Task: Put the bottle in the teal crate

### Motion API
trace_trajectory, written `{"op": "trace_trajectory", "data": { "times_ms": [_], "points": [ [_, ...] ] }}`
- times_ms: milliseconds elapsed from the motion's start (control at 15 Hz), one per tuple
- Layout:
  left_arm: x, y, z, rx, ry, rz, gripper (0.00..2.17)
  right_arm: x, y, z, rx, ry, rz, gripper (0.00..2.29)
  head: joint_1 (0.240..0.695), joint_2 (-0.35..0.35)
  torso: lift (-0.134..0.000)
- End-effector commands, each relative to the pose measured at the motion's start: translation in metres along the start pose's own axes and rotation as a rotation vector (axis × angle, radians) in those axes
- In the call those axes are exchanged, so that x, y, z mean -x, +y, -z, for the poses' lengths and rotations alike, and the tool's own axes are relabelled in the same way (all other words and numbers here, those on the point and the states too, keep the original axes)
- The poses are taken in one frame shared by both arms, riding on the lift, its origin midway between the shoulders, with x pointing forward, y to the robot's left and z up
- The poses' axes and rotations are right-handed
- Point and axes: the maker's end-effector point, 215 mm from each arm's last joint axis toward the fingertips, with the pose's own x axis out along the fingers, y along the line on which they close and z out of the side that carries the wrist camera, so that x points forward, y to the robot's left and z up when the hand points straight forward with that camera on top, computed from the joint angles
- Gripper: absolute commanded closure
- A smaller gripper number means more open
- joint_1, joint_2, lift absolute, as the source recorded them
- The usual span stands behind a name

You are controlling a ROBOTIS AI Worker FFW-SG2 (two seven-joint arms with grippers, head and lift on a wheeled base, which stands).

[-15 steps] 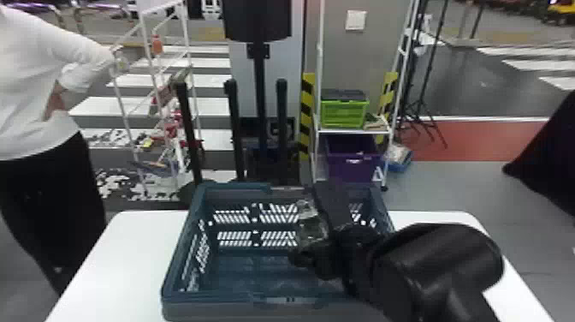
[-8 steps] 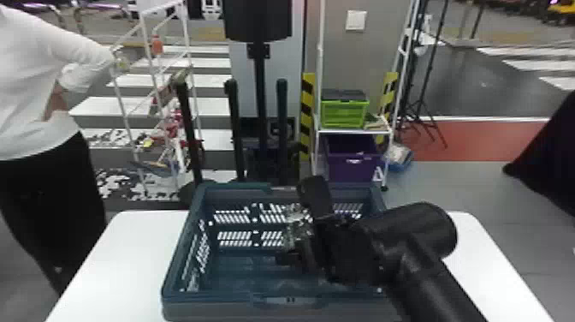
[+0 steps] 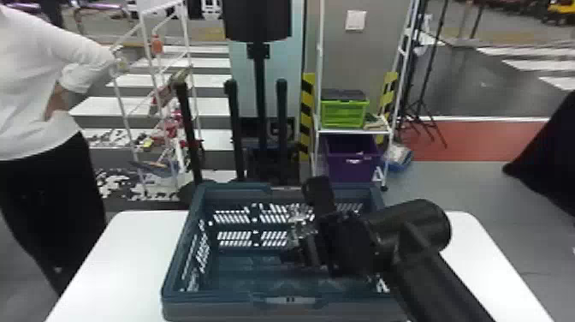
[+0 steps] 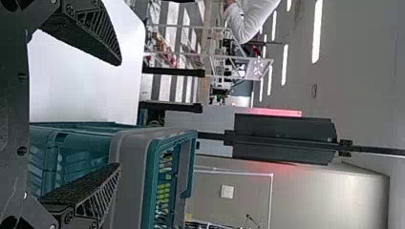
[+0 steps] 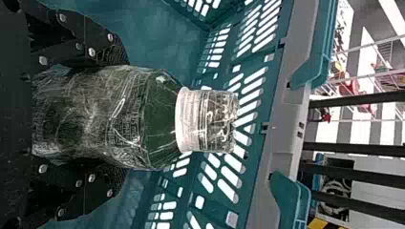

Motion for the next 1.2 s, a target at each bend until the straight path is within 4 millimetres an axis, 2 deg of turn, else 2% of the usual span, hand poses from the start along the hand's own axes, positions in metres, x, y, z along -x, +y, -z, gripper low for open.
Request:
{"op": "trace_trajectory", "data": {
  "times_ms": [0,67,133,267,333,533,667,733,800,933,1067,1133],
  "points": [
    [0.000,0.000,0.000,0.001,0.000,0.000,0.13,-0.002,0.009,0.002,-0.013,0.010,-0.045,2.11,0.499,0.000,0.000],
    [0.000,0.001,0.000,-0.001,-0.001,0.000,0.13,-0.002,0.011,0.002,-0.017,0.011,-0.055,1.96,0.499,0.000,0.000],
    [0.000,0.001,0.000,-0.001,-0.001,0.000,0.13,-0.002,0.011,0.002,-0.017,0.011,-0.057,1.40,0.499,0.000,0.000],
    [0.000,0.002,0.000,-0.001,0.001,-0.002,0.13,-0.001,0.015,0.002,-0.022,0.011,-0.070,0.09,0.499,0.000,0.000],
    [0.000,0.002,0.000,-0.001,0.001,-0.002,0.13,-0.001,0.016,0.001,-0.024,0.009,-0.074,0.00,0.499,0.000,0.000],
    [0.000,0.003,-0.001,-0.001,-0.002,-0.003,0.13,0.000,0.018,0.000,-0.025,0.007,-0.079,0.02,0.499,0.000,0.000],
    [0.001,0.004,-0.001,-0.002,-0.001,-0.005,0.13,0.002,0.021,-0.006,-0.024,-0.015,-0.085,0.02,0.499,0.000,0.000],
    [0.001,0.004,-0.001,-0.002,-0.001,-0.004,0.13,0.006,0.025,-0.017,-0.024,-0.056,-0.092,0.02,0.499,0.000,0.000],
    [0.001,0.004,-0.001,-0.003,-0.002,-0.005,0.13,0.009,0.029,-0.020,-0.024,-0.071,-0.099,0.02,0.499,0.000,0.000],
    [0.002,0.006,-0.003,-0.005,-0.003,-0.008,0.13,0.024,0.045,-0.031,-0.017,-0.137,-0.122,0.02,0.499,0.000,0.000],
    [0.002,0.010,-0.002,-0.004,-0.001,-0.015,0.13,0.045,0.055,-0.060,-0.005,-0.287,-0.121,0.02,0.499,0.000,0.000],
    [0.002,0.010,-0.002,-0.004,-0.001,-0.015,0.13,0.057,0.055,-0.070,-0.002,-0.352,-0.113,0.02,0.499,0.000,0.000]
  ]
}}
